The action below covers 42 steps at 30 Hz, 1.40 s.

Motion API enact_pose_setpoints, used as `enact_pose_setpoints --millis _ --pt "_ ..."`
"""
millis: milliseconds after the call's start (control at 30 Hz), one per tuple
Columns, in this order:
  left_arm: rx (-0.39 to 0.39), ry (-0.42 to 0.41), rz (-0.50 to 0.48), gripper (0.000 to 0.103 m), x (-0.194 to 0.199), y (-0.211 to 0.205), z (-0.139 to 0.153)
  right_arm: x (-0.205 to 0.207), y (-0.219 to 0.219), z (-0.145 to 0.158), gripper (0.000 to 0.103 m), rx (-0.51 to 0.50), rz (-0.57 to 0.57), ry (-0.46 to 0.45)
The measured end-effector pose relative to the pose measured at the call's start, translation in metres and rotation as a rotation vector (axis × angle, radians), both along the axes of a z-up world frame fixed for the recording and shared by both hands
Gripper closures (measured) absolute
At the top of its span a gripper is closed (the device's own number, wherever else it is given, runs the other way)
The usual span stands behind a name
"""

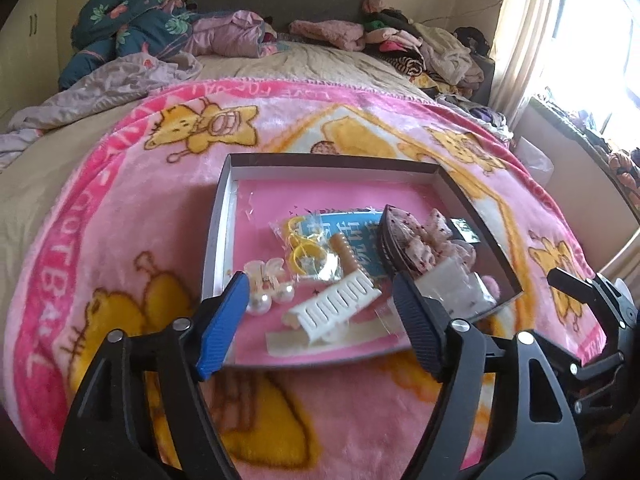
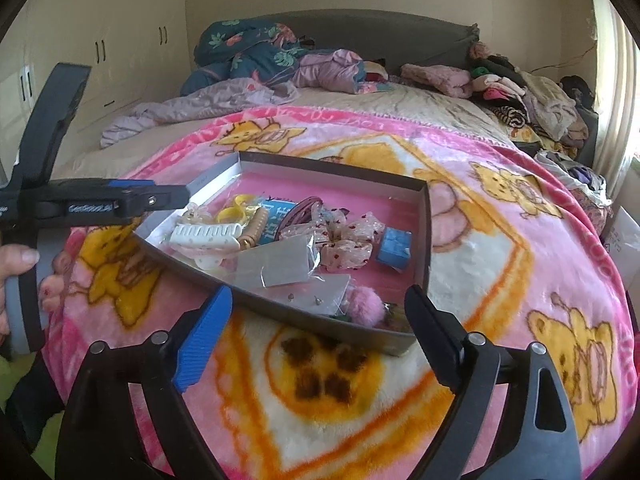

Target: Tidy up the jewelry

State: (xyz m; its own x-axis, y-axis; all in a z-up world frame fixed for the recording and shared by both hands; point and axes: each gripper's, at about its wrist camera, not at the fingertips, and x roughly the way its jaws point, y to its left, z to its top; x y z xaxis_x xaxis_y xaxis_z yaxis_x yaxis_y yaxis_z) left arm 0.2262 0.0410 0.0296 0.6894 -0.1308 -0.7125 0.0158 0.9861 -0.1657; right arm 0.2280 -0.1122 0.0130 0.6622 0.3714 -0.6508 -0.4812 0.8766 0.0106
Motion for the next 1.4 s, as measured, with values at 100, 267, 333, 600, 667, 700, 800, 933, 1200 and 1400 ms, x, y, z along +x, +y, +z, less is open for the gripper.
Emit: enact_pose_setpoints --millis 100,267,333,600,667,700,800,933,1200,1400 --pt "0.004 -0.013 0.001 0.034 -0.013 -0.003 0.006 -0.006 -0.005 0.004 0.014 0.008 -0.012 -0.008" --pt "0.004 -0.033 0.005 0.025 -0.031 -0.004 0.014 -0.017 -0.009 0.009 0.011 0.017 -0.023 -0.017" --pt "0.008 -0.037 0.005 0.023 -0.037 -0.004 0.017 -0.020 -0.009 0.011 0.010 0.020 -0.025 -0.022" --pt "-0.008 -0.036 0.023 0.012 -0.059 -0.001 0.023 -0.033 -0.010 0.018 0.008 0.031 -0.031 -0.032" --pt "-0.018 -0.032 0.023 0.012 -0.065 -0.001 0.023 -0.036 -0.010 0.018 0.007 0.035 -0.033 -0.031" --pt "-0.013 -0.034 0.024 0.012 -0.067 -0.002 0.023 -0.037 -0.010 0.019 0.007 0.037 -0.035 -0.032" --pt "0.003 -0.038 0.030 0.012 -0.077 -0.003 0.025 -0.040 -0.010 0.020 0.007 0.045 -0.039 -0.032" --pt "0.005 -0.050 0.037 0.012 -0.088 -0.002 0.028 -0.045 -0.011 0.022 0.007 0.052 -0.039 -0.034" --pt "0.017 -0.065 0.053 0.012 -0.110 -0.004 0.031 -0.058 -0.012 0.023 0.007 0.067 -0.044 -0.036" --pt "0.019 -0.068 0.063 0.011 -0.123 -0.003 0.027 -0.068 -0.015 0.017 0.007 0.088 -0.060 -0.019"
